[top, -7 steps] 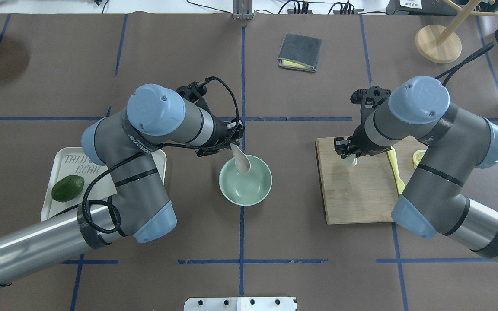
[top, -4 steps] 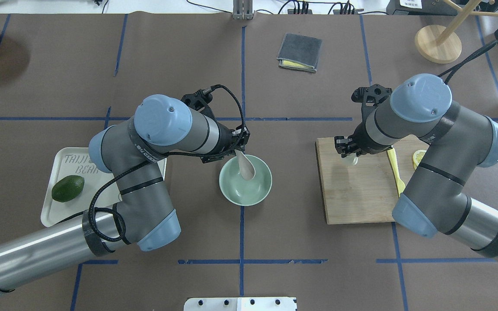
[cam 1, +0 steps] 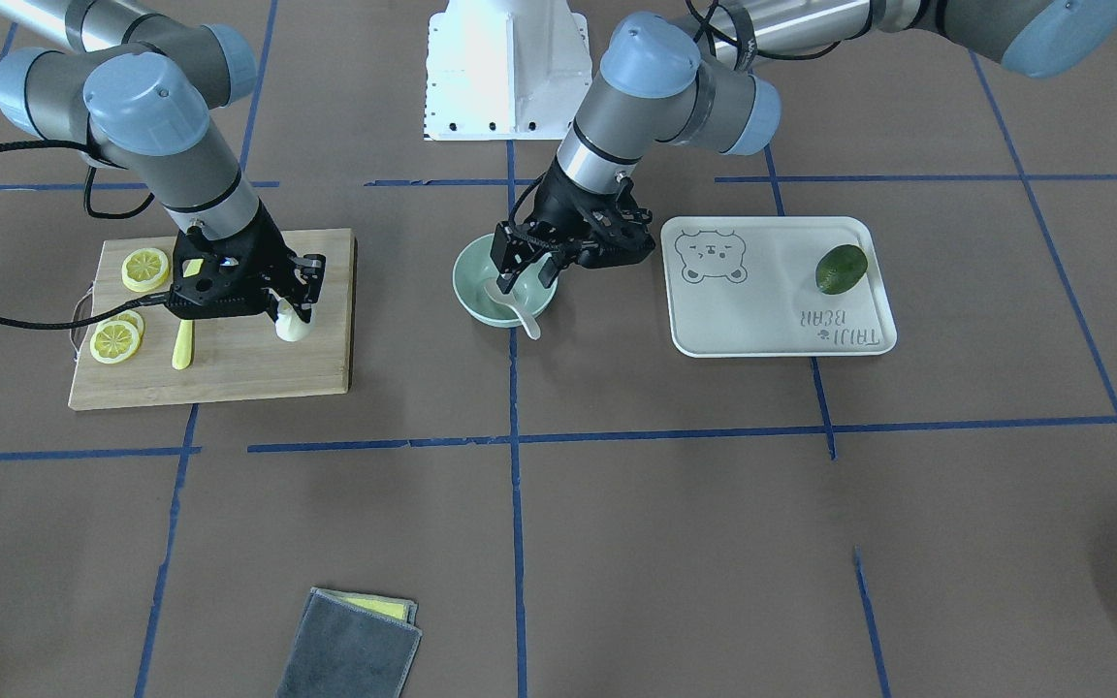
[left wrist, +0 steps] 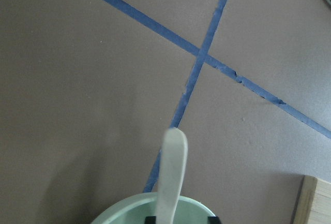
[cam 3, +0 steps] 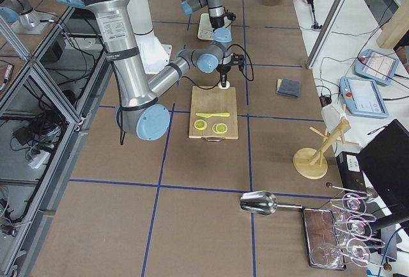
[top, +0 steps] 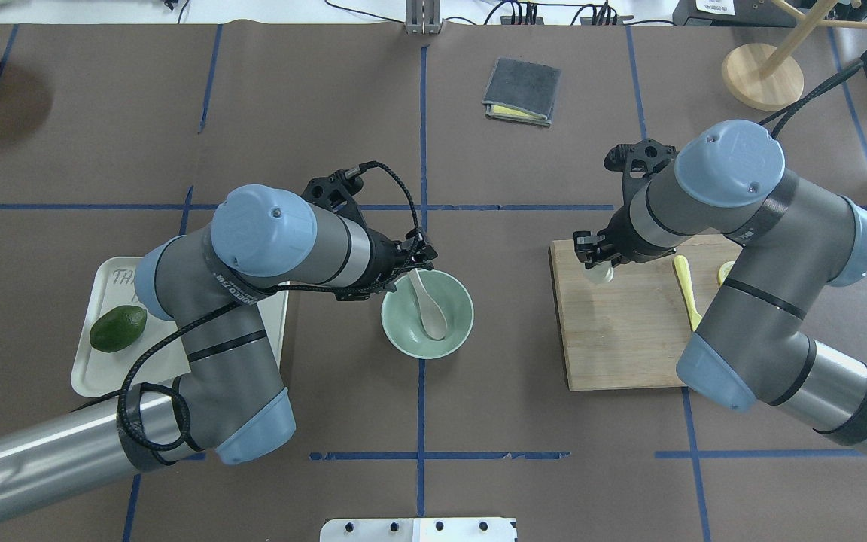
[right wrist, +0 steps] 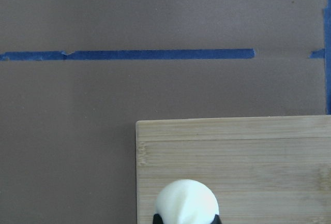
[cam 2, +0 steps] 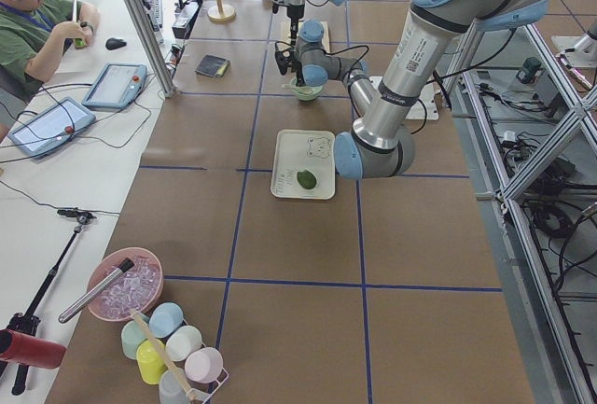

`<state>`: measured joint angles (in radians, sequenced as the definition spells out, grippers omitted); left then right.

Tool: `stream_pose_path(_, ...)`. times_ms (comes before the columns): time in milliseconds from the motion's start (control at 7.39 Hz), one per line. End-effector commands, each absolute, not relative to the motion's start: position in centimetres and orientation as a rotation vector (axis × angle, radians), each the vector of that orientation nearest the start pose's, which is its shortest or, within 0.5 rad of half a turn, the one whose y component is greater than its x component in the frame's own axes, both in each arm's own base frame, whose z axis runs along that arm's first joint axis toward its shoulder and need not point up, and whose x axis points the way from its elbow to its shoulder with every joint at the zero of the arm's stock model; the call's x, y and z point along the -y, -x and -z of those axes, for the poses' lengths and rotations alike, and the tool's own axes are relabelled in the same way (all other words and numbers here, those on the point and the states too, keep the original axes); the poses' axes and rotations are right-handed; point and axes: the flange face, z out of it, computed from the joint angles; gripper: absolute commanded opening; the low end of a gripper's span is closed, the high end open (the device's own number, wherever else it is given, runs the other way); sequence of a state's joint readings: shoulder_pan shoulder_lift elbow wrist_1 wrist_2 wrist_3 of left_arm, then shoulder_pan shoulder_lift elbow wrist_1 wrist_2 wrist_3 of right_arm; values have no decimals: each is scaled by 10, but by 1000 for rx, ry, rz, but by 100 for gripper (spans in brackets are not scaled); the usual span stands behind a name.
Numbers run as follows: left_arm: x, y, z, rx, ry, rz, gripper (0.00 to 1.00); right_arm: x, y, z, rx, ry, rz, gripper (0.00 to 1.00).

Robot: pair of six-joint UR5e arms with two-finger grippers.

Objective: Put spoon and bun in bowl

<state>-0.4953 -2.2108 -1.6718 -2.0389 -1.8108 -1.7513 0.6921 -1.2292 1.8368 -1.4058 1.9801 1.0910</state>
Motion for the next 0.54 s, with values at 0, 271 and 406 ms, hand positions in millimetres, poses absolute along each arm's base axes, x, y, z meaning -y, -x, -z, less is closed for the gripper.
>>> stream_pose_path(0,413,-505,-174,-1169,-52,365,100,458,407,-314,875,-116,-36,37)
stream_pose_path(271,445,-453,-176,-1025,-166,288,100,448,435,-274,932,-95,-75,37)
stream_pose_path(406,448,-424,-181,-952,-205,232,100,439,450,-253,960,-86,-87,37)
